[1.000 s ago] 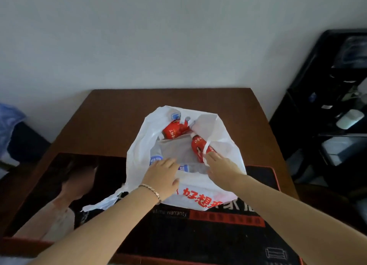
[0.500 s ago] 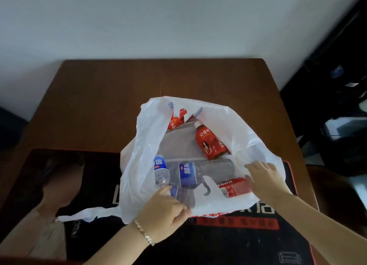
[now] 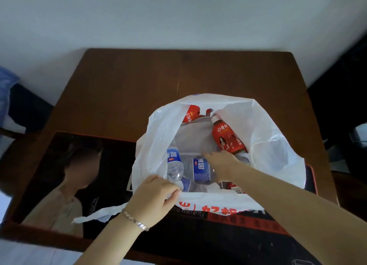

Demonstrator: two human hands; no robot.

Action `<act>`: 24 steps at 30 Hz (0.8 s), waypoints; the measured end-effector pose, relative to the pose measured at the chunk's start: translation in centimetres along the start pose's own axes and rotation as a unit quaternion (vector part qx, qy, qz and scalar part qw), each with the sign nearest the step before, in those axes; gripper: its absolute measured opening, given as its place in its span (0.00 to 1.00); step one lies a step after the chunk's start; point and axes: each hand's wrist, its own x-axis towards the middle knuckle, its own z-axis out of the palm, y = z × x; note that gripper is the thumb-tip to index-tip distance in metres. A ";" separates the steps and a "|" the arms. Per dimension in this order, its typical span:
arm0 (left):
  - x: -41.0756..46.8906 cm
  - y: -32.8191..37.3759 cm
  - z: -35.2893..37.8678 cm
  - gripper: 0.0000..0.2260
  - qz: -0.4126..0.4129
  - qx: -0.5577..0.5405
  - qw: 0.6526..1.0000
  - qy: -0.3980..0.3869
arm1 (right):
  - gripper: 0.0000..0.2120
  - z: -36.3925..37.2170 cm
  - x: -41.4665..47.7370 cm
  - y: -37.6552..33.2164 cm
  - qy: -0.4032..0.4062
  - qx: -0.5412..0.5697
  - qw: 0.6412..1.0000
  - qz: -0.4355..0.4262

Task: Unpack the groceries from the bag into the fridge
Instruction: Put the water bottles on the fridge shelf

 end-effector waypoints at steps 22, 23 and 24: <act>0.7 0.1 -0.1 0.23 -0.025 -0.173 0.984 0.019 | 0.34 -3.3 -10.5 0.0 0.413 0.562 0.701 0.150; 0.7 0.2 -0.2 0.23 -0.023 -0.176 0.984 0.018 | 0.35 -3.0 -10.1 -0.3 0.411 0.582 0.685 0.150; 0.7 0.3 -0.2 0.23 -0.023 -0.176 0.984 0.016 | 0.37 -2.4 -9.6 -0.5 0.406 0.596 0.675 0.153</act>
